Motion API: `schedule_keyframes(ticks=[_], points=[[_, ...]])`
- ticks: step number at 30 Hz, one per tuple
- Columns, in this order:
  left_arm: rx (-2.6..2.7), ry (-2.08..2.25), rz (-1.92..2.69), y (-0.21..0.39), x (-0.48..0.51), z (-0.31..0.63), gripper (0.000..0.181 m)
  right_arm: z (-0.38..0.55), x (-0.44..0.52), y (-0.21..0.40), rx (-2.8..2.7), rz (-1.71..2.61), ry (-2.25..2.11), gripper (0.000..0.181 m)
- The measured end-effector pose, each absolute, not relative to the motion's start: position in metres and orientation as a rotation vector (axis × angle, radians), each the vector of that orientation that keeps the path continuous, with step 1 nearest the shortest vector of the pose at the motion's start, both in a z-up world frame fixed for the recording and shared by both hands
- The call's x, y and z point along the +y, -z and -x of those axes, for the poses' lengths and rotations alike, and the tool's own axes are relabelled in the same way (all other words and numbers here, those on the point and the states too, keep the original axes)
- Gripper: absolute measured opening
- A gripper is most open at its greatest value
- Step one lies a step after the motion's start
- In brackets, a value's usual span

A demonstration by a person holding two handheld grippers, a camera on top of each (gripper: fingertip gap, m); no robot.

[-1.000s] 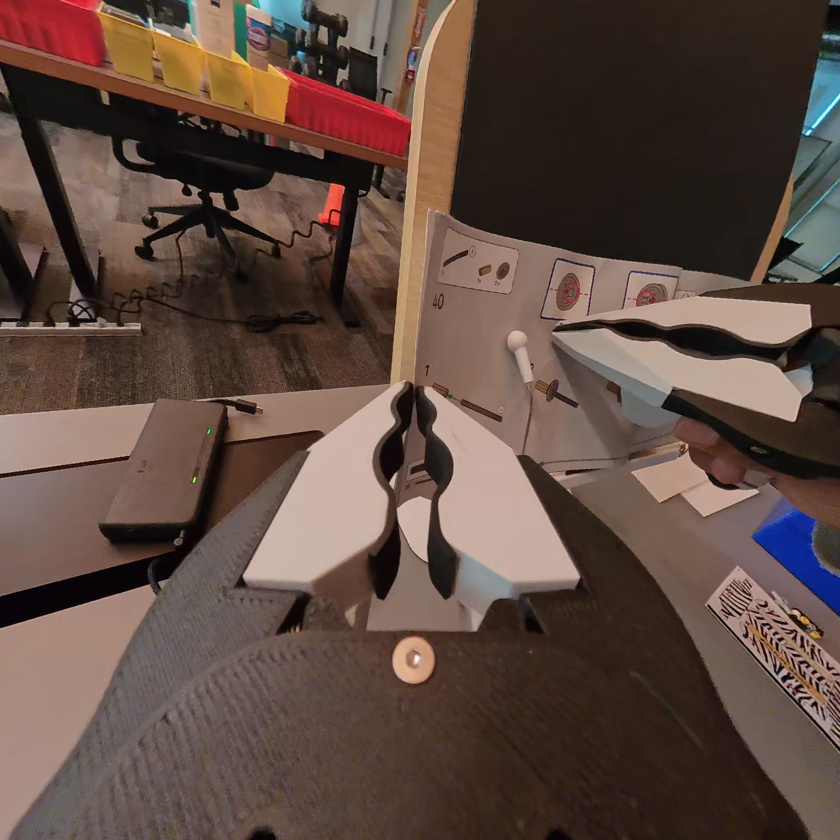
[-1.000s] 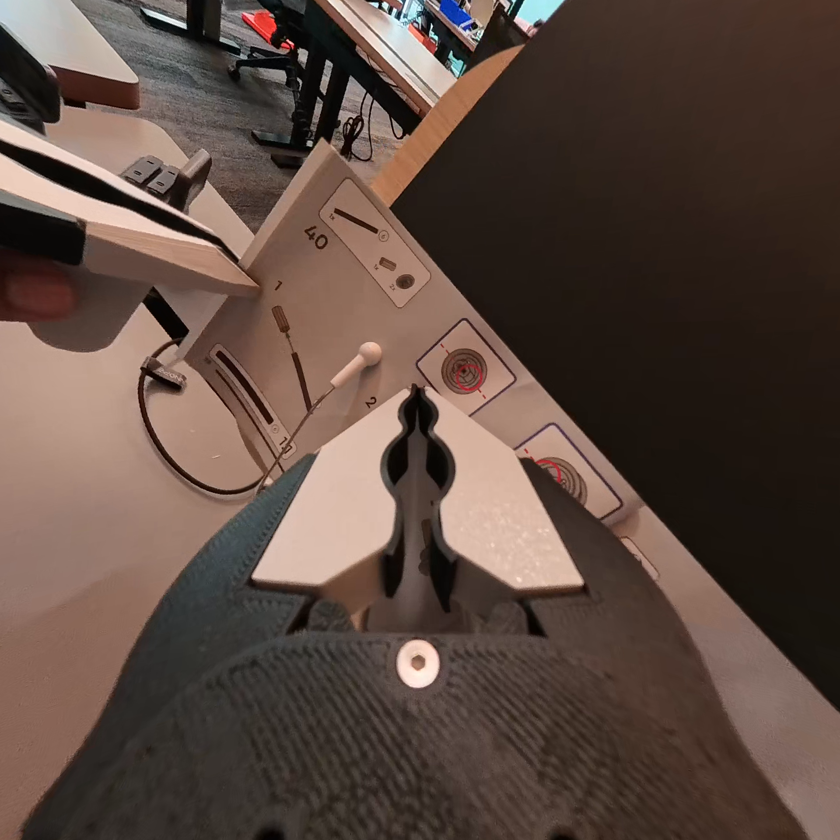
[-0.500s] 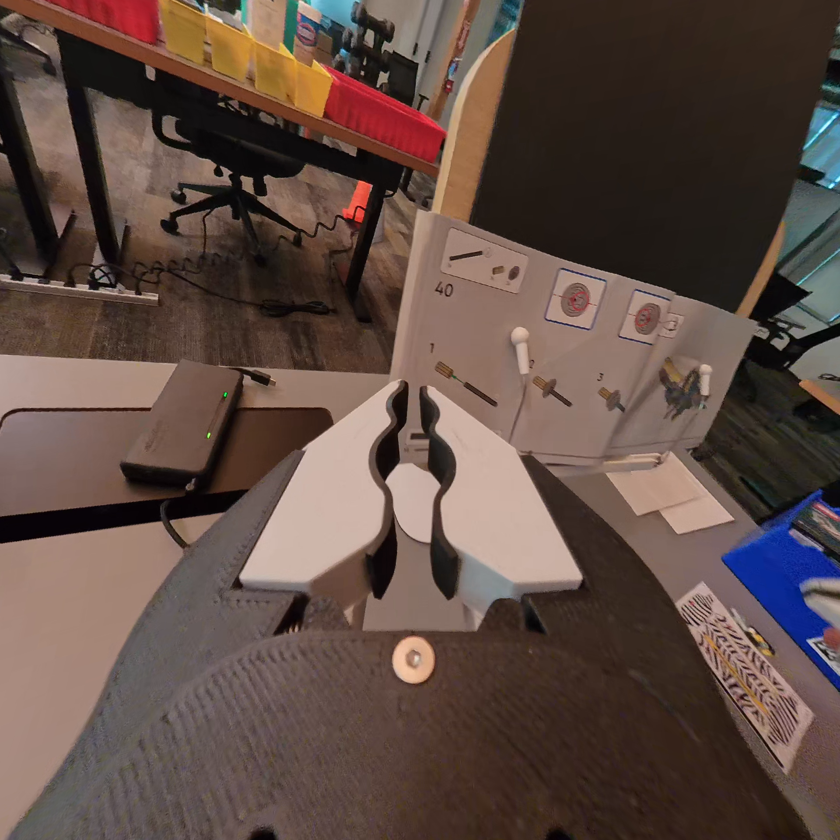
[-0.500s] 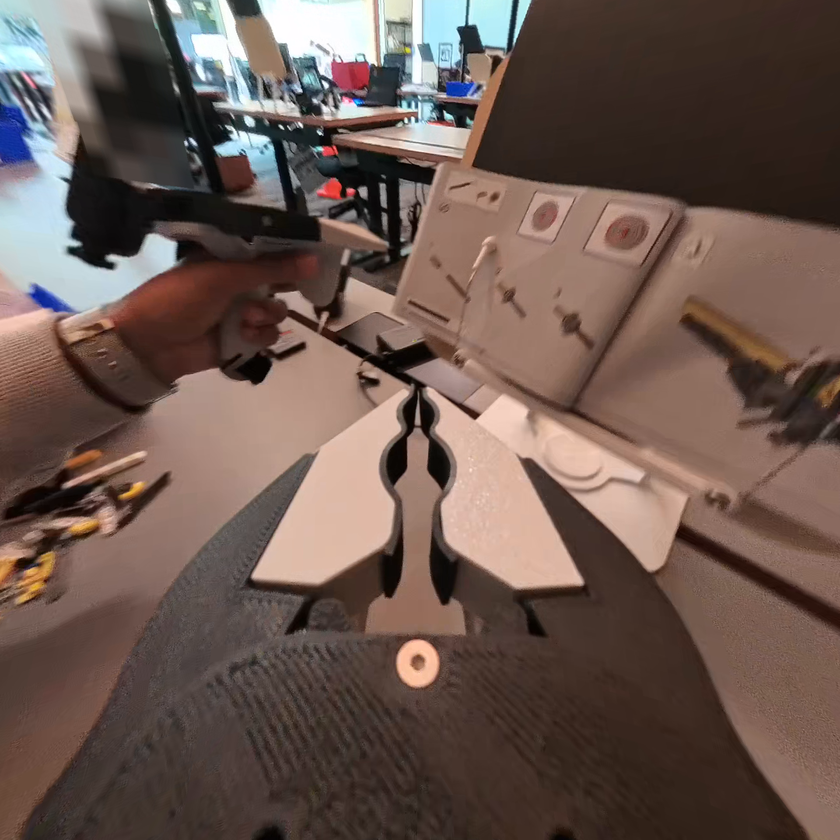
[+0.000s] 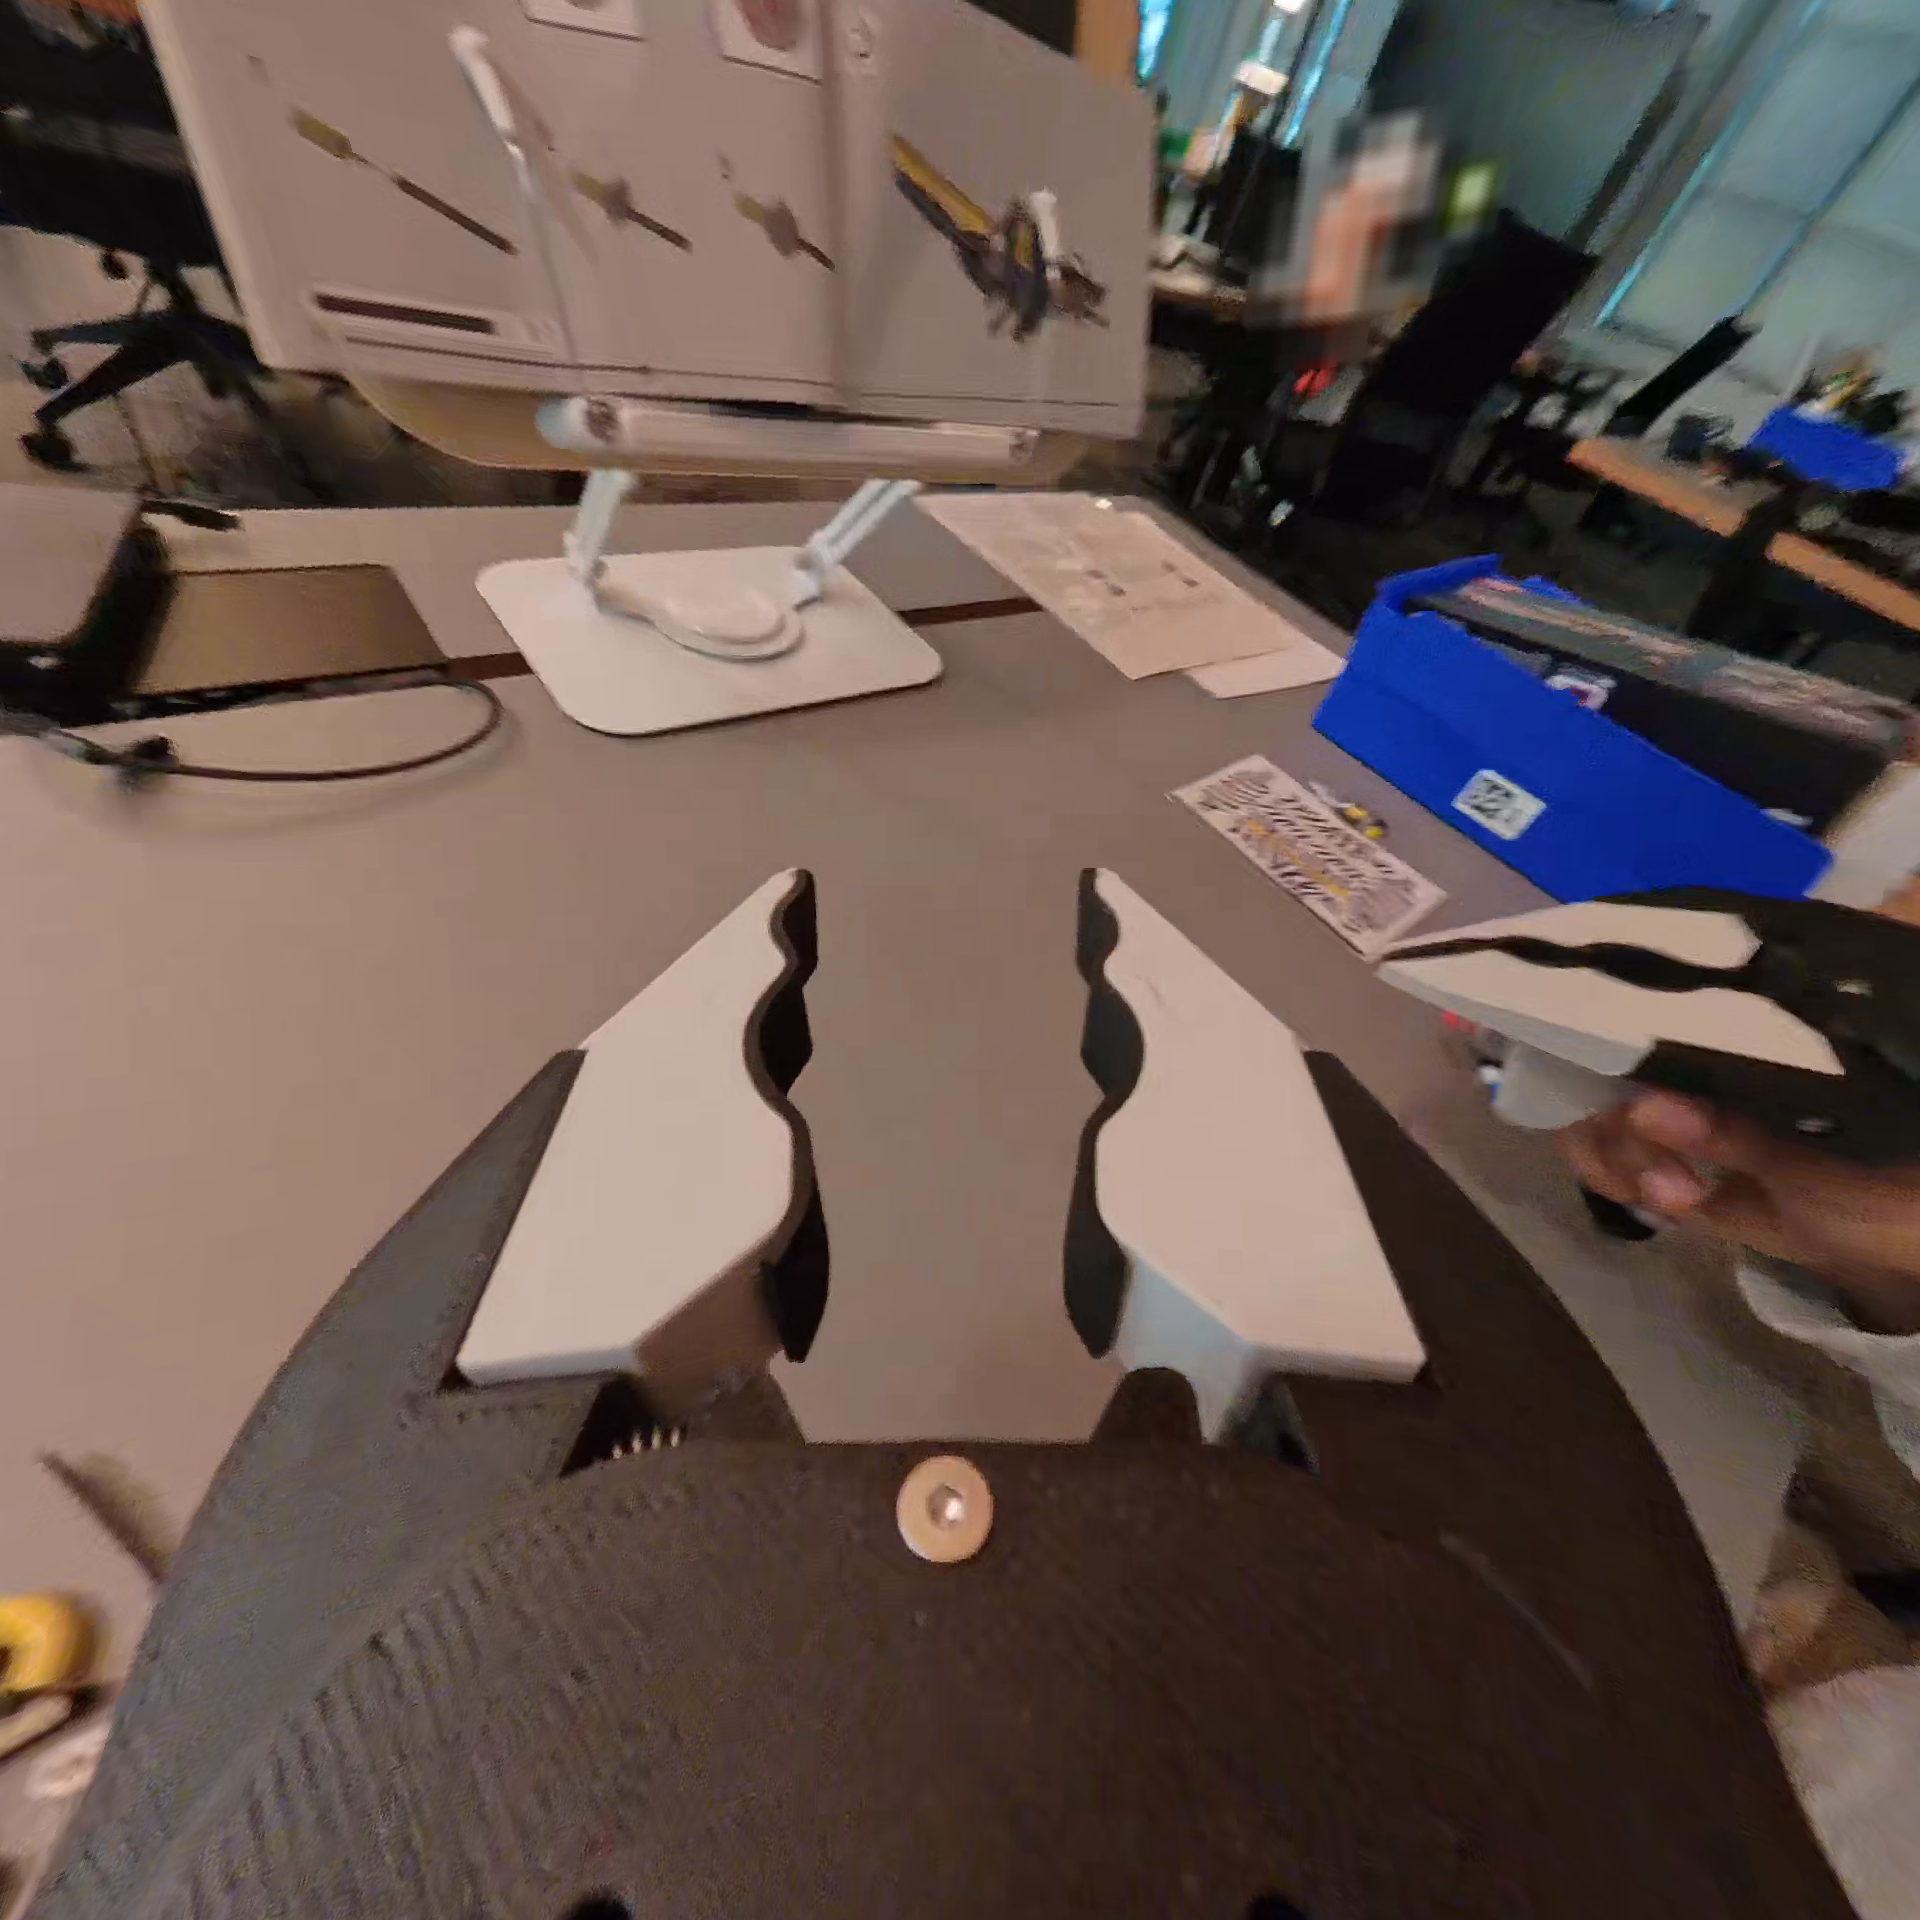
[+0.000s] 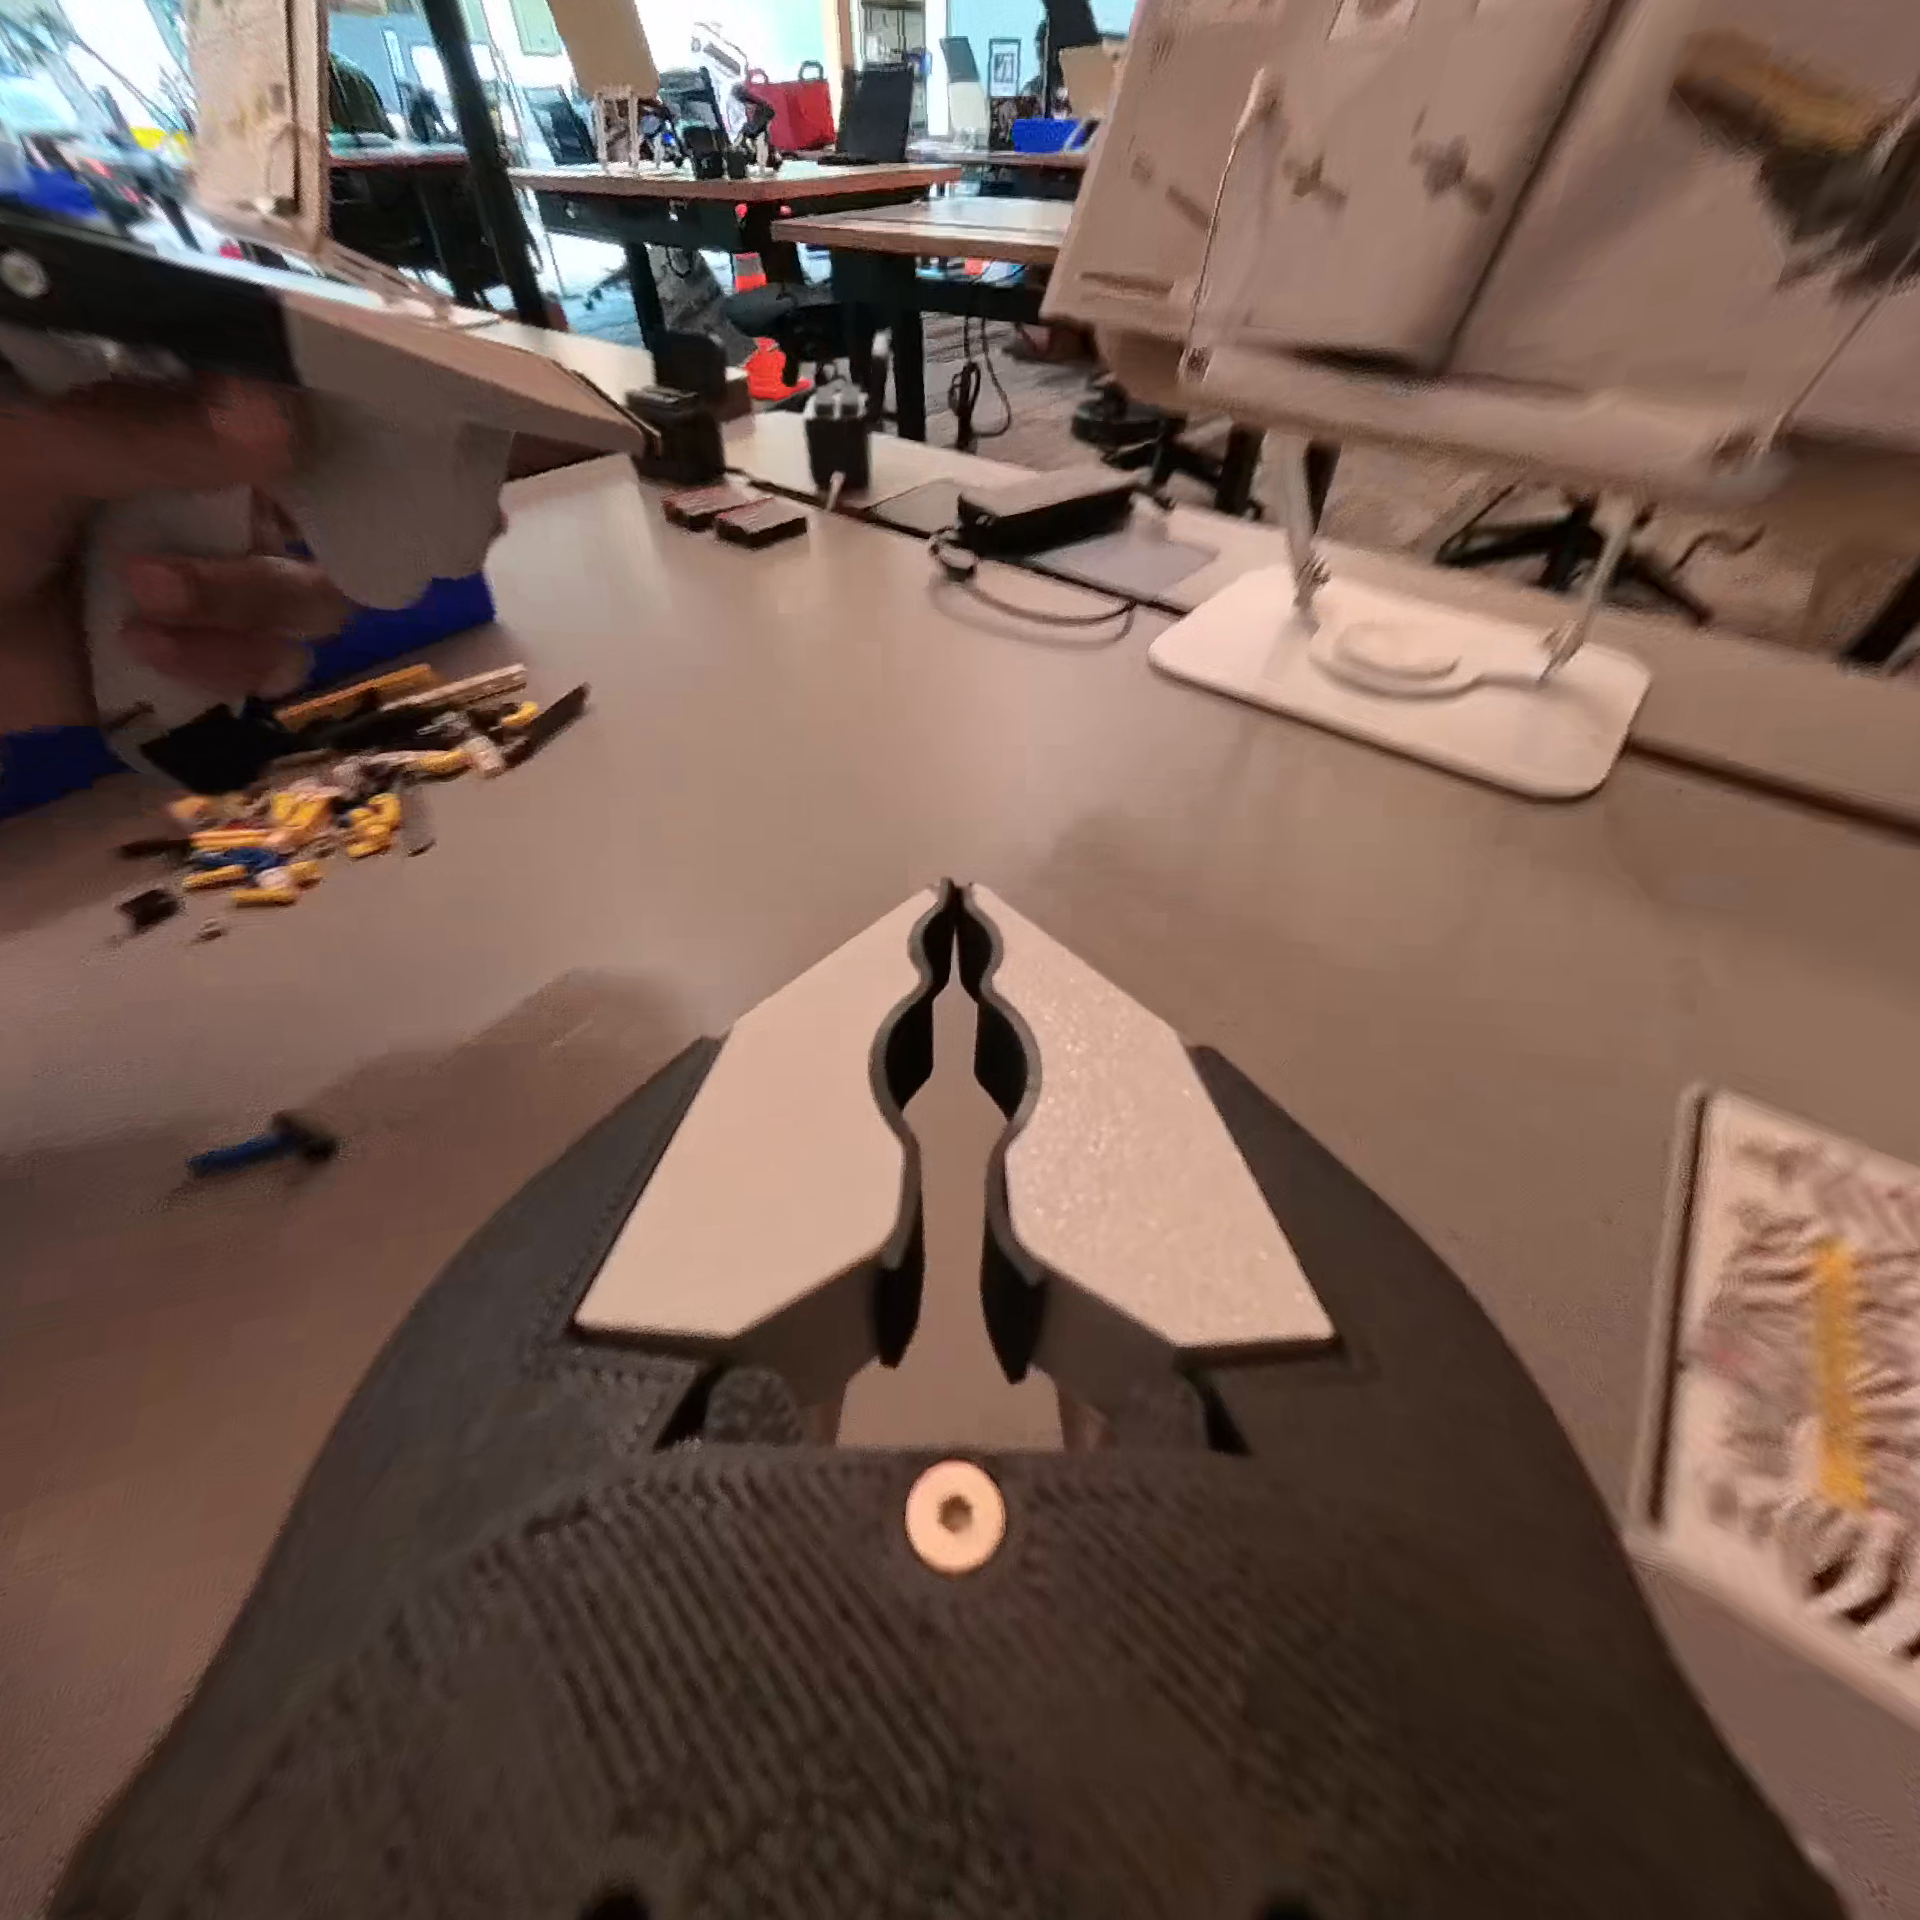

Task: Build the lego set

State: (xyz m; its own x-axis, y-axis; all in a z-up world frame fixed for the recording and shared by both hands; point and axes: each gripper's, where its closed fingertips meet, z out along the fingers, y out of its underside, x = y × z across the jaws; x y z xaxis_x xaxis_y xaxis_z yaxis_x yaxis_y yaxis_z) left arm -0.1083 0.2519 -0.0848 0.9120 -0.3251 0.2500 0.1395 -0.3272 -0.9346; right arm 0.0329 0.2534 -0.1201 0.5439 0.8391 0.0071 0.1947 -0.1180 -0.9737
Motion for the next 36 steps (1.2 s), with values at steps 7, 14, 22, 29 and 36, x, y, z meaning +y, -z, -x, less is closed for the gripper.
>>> schedule_keyframes(ticks=[7,14,22,29,36], points=[[-0.082,0.717,1.541,0.099,0.182,0.095,0.038,-0.06,0.222,0.131,-0.678,1.654,-0.77,0.0],[-0.038,0.629,1.548,0.113,0.171,0.114,0.036,-0.054,0.208,0.157,-0.812,1.783,-0.934,0.0],[-0.09,0.703,1.421,0.096,0.156,0.14,0.04,-0.053,0.221,0.159,-0.736,1.804,-1.08,0.0],[-0.114,0.717,1.422,0.101,0.164,0.149,0.04,-0.049,0.23,0.164,-0.823,1.768,-1.038,0.0],[-0.104,0.714,1.434,0.101,0.174,0.15,0.039,-0.045,0.235,0.155,-0.793,1.78,-1.183,0.0]])
